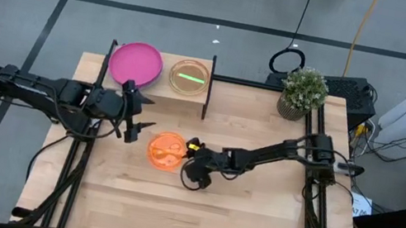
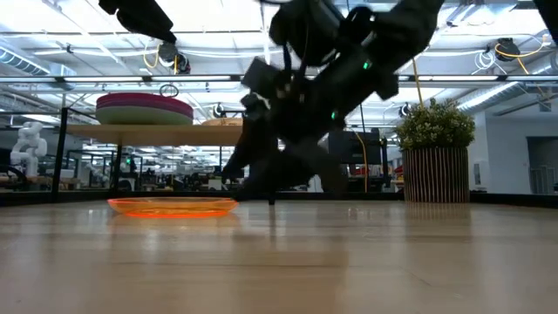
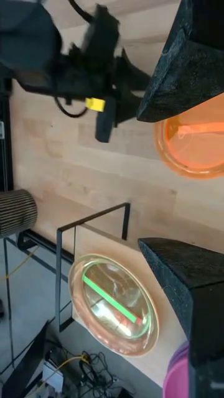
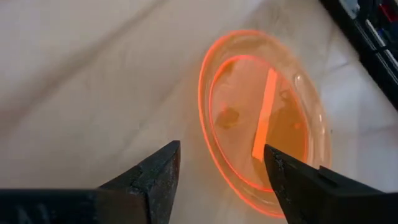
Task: Place and stack plates onto a shelf
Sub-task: Stack the transparent orange plate on top of the transparent green plate on the shelf
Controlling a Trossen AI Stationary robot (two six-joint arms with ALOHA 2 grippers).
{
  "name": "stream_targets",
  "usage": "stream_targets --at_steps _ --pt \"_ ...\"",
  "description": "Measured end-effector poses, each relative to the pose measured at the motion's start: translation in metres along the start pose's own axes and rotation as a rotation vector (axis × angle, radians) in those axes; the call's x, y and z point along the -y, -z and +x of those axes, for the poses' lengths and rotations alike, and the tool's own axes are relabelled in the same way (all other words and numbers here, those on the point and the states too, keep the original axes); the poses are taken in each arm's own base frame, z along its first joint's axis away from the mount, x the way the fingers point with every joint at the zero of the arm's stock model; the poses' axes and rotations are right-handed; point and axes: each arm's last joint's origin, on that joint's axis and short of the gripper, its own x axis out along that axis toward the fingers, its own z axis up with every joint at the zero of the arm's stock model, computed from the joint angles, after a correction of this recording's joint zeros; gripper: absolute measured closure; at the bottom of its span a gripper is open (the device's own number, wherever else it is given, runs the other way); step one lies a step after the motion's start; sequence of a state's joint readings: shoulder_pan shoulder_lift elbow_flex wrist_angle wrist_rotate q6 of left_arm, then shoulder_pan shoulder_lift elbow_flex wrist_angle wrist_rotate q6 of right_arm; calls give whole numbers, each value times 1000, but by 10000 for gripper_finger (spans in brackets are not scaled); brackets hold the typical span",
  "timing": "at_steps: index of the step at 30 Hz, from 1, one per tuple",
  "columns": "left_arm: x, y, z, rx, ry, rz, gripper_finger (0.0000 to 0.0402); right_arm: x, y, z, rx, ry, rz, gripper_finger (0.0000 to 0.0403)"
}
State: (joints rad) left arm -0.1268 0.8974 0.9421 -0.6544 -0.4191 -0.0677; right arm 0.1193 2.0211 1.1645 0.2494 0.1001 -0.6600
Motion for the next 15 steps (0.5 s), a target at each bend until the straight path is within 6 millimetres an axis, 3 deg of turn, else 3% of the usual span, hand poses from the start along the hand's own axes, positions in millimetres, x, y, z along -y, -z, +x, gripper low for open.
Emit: stream_targets --at_steps 6,15 --pt "0 0 0 1 -1 -2 80 -6 10 16 3 10 -102 225" --pt "0 0 0 1 -1 2 80 -5 13 22 19 18 -119 295"
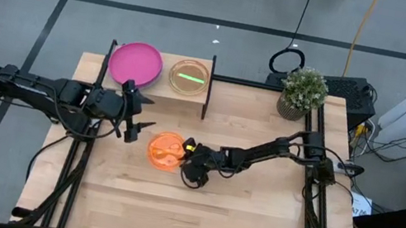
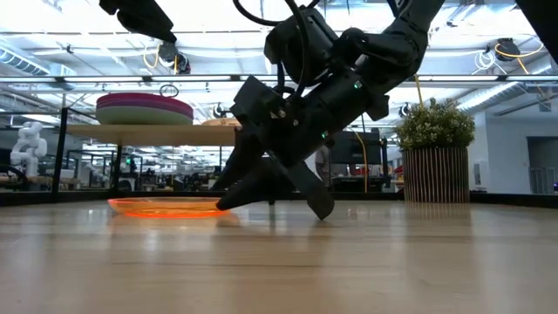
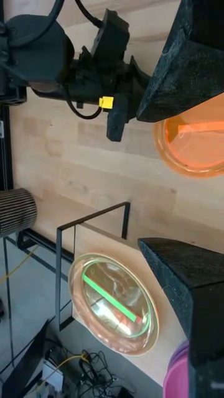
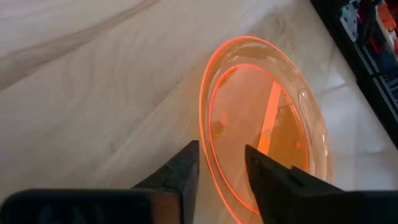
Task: Place and stack plates onto a shelf
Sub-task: Stack the transparent orange plate on top of the transparent green plate on the shelf
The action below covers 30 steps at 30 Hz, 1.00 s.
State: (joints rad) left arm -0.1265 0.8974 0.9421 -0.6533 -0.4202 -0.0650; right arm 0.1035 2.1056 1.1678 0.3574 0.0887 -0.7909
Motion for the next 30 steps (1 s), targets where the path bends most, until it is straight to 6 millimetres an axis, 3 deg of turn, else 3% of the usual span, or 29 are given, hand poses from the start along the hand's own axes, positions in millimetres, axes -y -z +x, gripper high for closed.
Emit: stream_targets --at_steps 8,16,30 --pt "0 0 0 0 0 -11 80 -1 3 2 39 -48 -1 359" --pt "0 0 0 2 0 -18 80 -4 5 5 30 -59 -1 396" --pt "0 0 0 1 0 -14 80 -7 -5 -4 35 -77 -30 399"
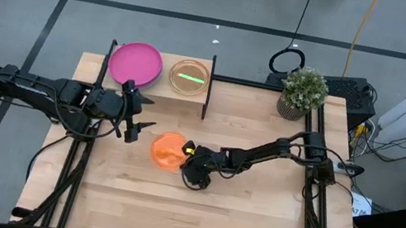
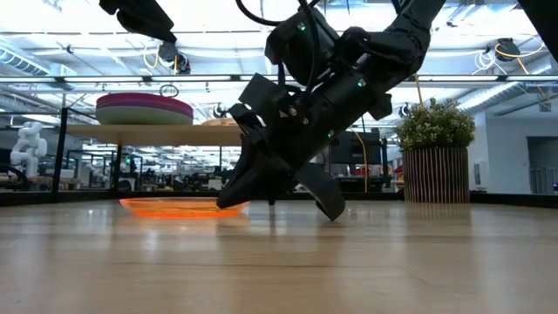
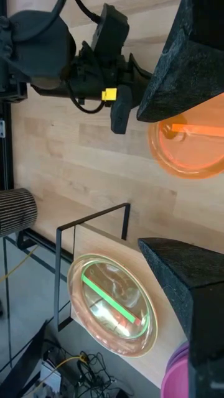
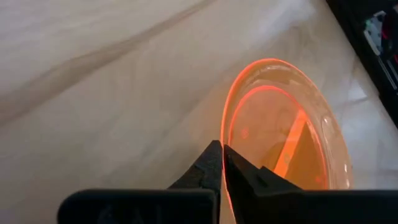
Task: Place and stack plates onto a shelf
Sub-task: Stack the transparent orange plate on top of the transparent green plate on the shelf
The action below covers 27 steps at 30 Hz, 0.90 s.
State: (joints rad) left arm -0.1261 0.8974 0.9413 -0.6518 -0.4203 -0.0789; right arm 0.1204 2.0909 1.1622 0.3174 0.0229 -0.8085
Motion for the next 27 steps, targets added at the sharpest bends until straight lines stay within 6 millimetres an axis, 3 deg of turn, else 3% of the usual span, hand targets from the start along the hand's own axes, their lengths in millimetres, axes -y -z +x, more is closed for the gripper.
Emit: stream_targets --at_steps 10,14,19,27 --pt "0 0 0 0 0 2 80 -1 1 1 0 -7 13 325" --pt "0 -1 0 7 0 0 80 2 5 2 -4 -4 30 313" --pt "0 -1 0 11 1 -4 80 4 13 6 12 -38 82 333" --pt "1 -1 0 13 7 -3 80 3 14 6 6 -35 90 398"
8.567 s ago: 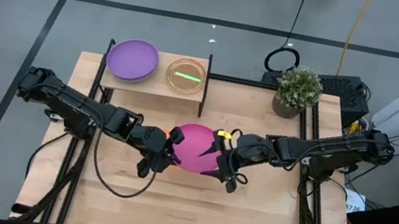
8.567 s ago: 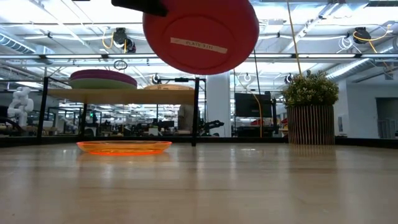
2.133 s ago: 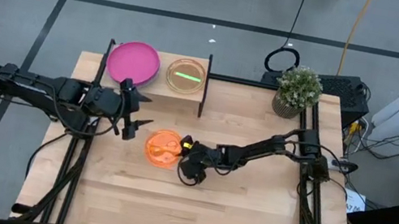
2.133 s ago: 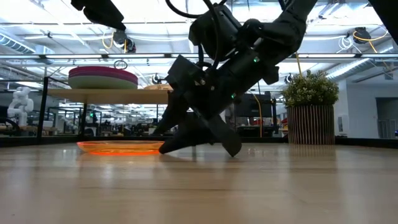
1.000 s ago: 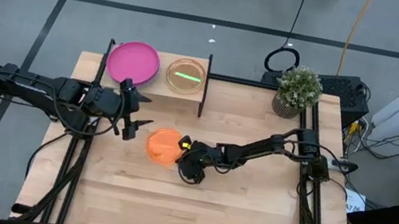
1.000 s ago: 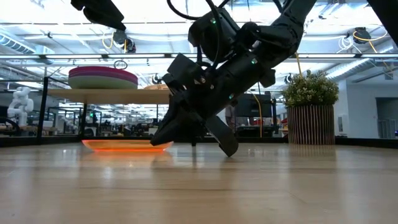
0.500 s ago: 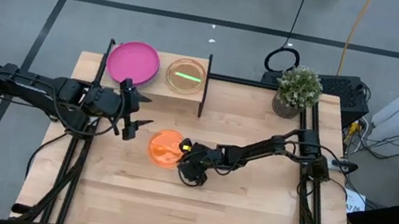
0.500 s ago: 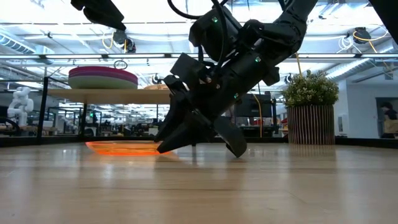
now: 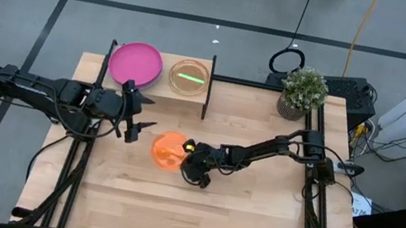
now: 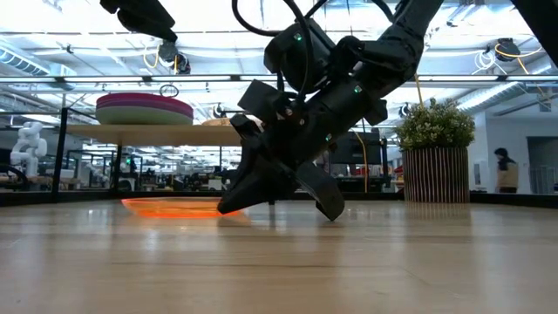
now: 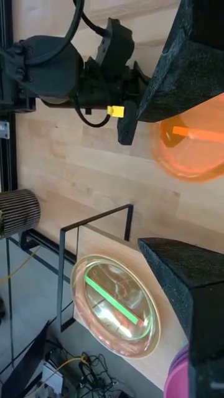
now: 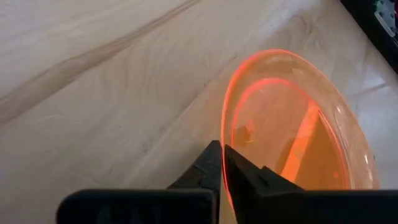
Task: Place and stack plates onto a shelf
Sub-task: Stack the transparent orange plate on top of the transparent green plate on the shelf
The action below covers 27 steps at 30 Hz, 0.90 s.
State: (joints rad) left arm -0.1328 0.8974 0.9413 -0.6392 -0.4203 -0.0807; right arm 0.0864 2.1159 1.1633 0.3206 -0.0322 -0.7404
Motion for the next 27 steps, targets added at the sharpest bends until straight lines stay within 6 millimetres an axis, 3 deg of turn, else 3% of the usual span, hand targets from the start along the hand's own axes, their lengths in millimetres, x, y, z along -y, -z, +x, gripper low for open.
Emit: stream_targets --at_steps 8,21,27 --pt "0 0 0 0 1 1 80 0 -11 -10 -4 20 -29 401" --pt "0 0 0 2 1 -1 80 1 -70 -67 -37 228 -202 403" --pt "0 -1 0 7 1 -4 80 -1 -88 -93 -59 270 -259 403"
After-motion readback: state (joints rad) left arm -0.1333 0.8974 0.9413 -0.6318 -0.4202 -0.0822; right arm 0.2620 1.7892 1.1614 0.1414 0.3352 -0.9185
